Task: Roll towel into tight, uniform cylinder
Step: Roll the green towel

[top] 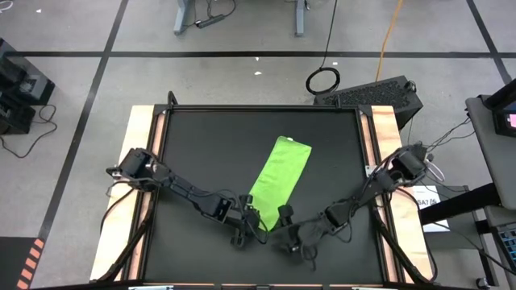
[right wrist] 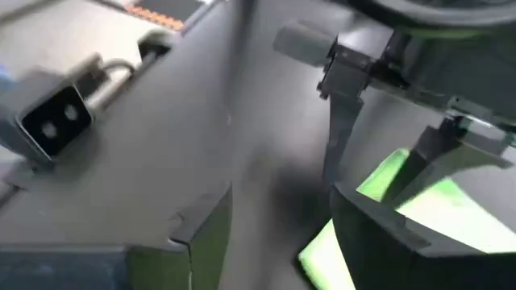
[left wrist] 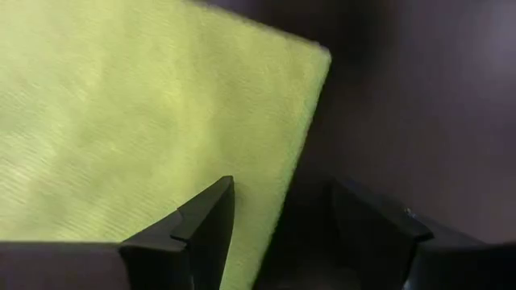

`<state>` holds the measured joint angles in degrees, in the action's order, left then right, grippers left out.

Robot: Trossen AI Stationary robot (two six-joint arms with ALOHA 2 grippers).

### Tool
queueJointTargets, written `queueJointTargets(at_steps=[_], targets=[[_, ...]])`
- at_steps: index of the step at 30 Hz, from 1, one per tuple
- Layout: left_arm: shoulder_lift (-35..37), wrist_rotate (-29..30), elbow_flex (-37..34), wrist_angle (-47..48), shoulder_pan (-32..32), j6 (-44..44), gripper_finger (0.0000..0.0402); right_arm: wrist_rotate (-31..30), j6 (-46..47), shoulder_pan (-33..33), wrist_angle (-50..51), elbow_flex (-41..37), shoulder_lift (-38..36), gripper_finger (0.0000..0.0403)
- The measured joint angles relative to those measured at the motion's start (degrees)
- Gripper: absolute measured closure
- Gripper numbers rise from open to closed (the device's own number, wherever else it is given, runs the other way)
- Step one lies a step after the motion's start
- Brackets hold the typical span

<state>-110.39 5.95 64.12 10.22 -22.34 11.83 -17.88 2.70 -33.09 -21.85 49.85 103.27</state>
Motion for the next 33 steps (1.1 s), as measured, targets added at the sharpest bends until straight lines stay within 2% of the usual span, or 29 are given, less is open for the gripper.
queueJointTargets(at_steps=[7, 17, 23, 33], targets=[[-2.88, 0.21, 0.2, -2.86, -0.68, 4.33, 0.0187, -6.73, -1.49, -0.78, 6.77, 3.59, 4.49, 0.0228], [-3.29, 0.19, 0.14, -4.42, -0.03, 3.94, 0.0188, -6.16, 1.98, 0.72, 7.52, 3.85, 9.15, 0.0246], [-3.48, -0.68, 0.02, -6.57, 0.14, 3.85, 0.0188, -7.87, 3.25, 0.44, 9.58, 3.93, 9.15, 0.0254], [-3.48, -1.12, 0.0, -6.8, 0.3, 4.26, 0.0188, -7.35, 4.93, 0.67, 11.52, 3.95, 9.11, 0.0286]])
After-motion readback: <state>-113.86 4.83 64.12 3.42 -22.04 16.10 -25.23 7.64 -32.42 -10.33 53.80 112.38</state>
